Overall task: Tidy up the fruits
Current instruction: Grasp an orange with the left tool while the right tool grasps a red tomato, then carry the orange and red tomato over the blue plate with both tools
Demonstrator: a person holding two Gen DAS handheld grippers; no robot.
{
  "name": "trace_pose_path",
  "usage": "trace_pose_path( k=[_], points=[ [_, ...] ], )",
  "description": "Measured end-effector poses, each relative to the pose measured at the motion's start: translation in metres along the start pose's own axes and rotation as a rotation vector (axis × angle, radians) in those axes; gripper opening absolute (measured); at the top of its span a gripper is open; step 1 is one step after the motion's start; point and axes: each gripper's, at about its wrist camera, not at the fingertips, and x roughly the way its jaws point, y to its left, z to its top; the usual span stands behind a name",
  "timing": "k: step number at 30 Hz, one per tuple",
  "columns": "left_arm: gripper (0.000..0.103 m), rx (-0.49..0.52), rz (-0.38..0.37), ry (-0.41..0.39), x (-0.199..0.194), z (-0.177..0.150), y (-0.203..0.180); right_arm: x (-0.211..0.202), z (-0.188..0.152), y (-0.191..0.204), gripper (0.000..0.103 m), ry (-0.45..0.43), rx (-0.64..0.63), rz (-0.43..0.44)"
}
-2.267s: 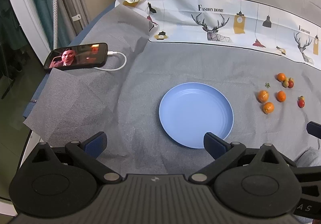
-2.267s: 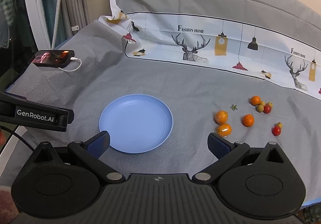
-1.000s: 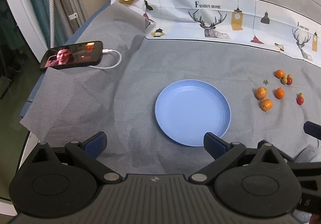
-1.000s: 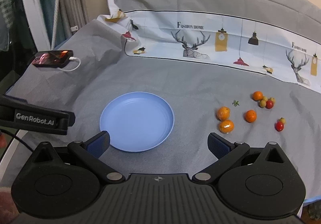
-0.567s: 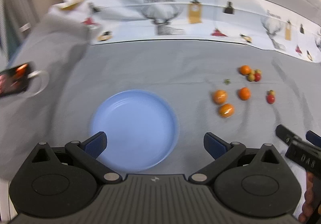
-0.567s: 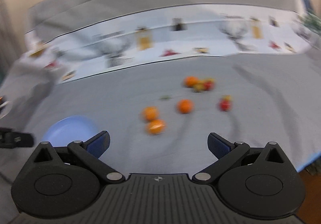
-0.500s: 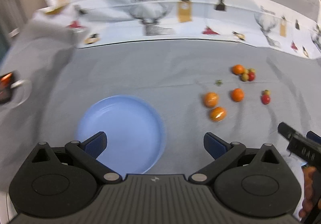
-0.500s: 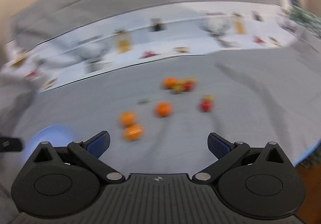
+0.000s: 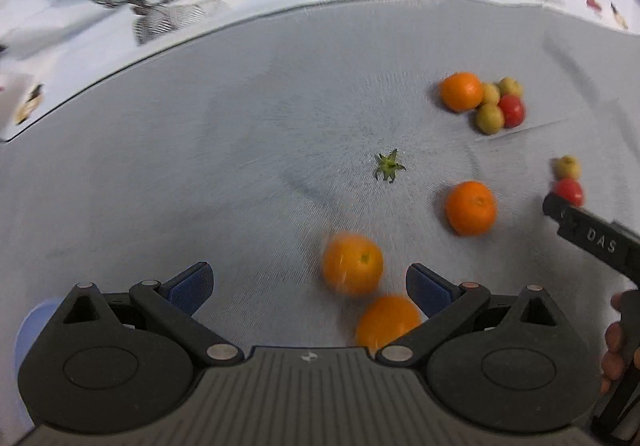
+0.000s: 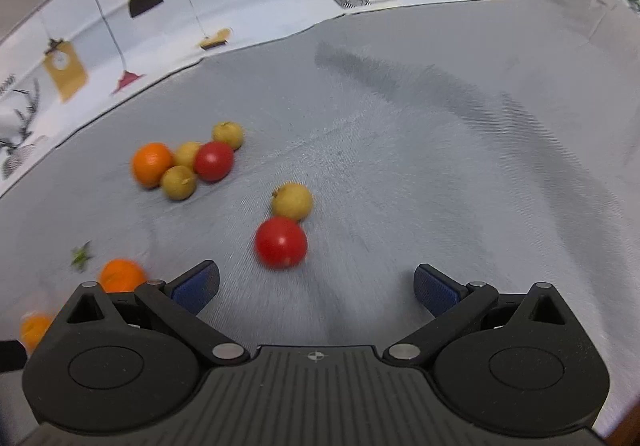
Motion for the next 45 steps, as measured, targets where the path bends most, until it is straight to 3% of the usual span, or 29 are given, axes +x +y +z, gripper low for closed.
trace_pose_path(
  k=[4,7,12,13,14,15,16,17,18,19,24,27,30,37,45],
  points=[
    [0.103,0.042,0.004,0.047,0.036,0.003,0.000,0.018,-0.008,0.016,0.102,-0.113,-0.134,-0.055],
    [0.103,0.012,-0.053,0.047,0.042,0.003,0.011,0.016,-0.009,0.012,0.102,-0.126,-0.116,-0.050],
    [0.103,0.048,-0.002,0.090,0.044,0.014,0.004,0.014,-0.011,0.015,0.102,-0.129,-0.115,-0.070],
    [0.101,0.071,0.009,0.087,0.043,0.016,0.001,0.012,-0.012,0.015,0.102,-0.118,-0.112,-0.069],
    [0.087,0.086,0.000,0.066,0.040,0.017,0.000,0.009,-0.013,0.015,0.102,-0.105,-0.107,-0.067],
    [0.075,0.092,-0.031,0.044,0.035,0.017,-0.001,0.005,-0.014,0.015,0.097,-0.100,-0.101,-0.068],
    [0.053,0.097,-0.072,0.035,0.031,0.017,0.000,0.000,-0.017,0.016,0.091,-0.107,-0.101,-0.064],
    [0.041,0.105,-0.072,0.030,0.028,0.016,-0.002,-0.003,-0.019,0.019,0.074,-0.120,-0.113,-0.051],
    [0.041,0.118,-0.058,0.029,0.026,0.016,-0.003,-0.005,-0.019,0.022,0.043,-0.135,-0.135,-0.036],
    [0.041,0.123,-0.052,0.024,0.023,0.014,-0.003,-0.007,-0.019,0.024,0.029,-0.144,-0.154,-0.008],
    [0.041,0.091,-0.064,-0.001,-0.012,0.008,0.007,-0.022,-0.013,0.014,0.030,-0.154,-0.105,0.022],
    [0.041,0.067,-0.036,-0.024,-0.054,-0.003,0.011,-0.049,-0.009,0.006,0.030,-0.180,-0.085,0.043],
    [0.041,0.024,0.010,-0.019,-0.090,-0.017,0.023,-0.084,-0.011,0.002,0.030,-0.168,-0.062,0.118],
    [0.041,-0.066,0.087,-0.028,-0.175,-0.081,0.058,-0.177,-0.036,0.009,0.030,-0.074,-0.025,0.352],
    [0.041,-0.151,0.134,-0.067,-0.244,-0.168,0.105,-0.272,-0.076,0.050,0.030,-0.055,-0.160,0.513]
  ],
)
